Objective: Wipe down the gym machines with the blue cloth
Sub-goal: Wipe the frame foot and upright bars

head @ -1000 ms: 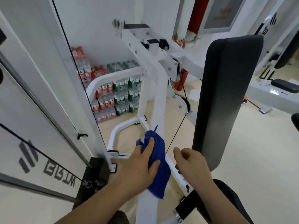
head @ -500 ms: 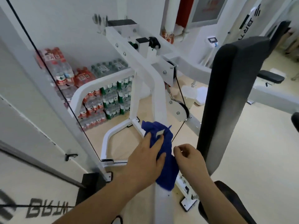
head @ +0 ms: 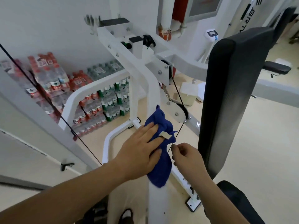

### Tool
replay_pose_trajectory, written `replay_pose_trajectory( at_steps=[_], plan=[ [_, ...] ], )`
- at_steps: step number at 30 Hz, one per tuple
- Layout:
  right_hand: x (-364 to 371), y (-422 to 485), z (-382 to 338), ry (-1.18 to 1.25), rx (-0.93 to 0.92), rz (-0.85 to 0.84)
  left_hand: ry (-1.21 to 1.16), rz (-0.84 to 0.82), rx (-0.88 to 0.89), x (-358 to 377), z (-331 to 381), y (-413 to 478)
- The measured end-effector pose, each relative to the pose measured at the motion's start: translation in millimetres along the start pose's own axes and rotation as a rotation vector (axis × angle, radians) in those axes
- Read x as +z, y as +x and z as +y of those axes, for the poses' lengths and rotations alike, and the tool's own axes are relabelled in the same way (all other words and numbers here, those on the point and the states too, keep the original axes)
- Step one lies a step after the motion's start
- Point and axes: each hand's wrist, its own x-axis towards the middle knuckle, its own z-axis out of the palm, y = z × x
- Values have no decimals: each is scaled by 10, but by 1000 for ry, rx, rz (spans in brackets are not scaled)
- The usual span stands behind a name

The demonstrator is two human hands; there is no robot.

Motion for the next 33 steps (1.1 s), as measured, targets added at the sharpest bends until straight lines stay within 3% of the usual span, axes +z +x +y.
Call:
replay_pose_trajectory(
  at_steps=[4, 7, 10, 15, 19, 22, 26, 29, 33],
  plan=[
    [55, 175, -22, 23, 58, 14, -4, -83, 159, -114, -346, 175],
    [128, 278, -163, 56, 76, 61, -96, -17, 6, -103, -572, 478],
    [100, 326, -270, 88, 75, 102, -162, 21, -62, -16, -281, 432],
    [14, 380, -268, 6, 63, 85, -128, 18, 157, -84, -383, 455],
    [-10, 503, -388, 43, 39, 112, -115, 31, -95, -24, -737, 1104],
    [-28, 636, -540, 128, 1, 172, -146, 26, -225, -20, -624, 1204],
    [-19, 742, -690, 169, -113, 169, -301, 87, -168, -136, -281, 574],
    [81, 778, -703, 171, -122, 92, -228, 47, -53, -84, -439, 627],
    [130, 733, -611, 245, -118, 106, -198, 12, -178, -59, -606, 1077]
  ],
)
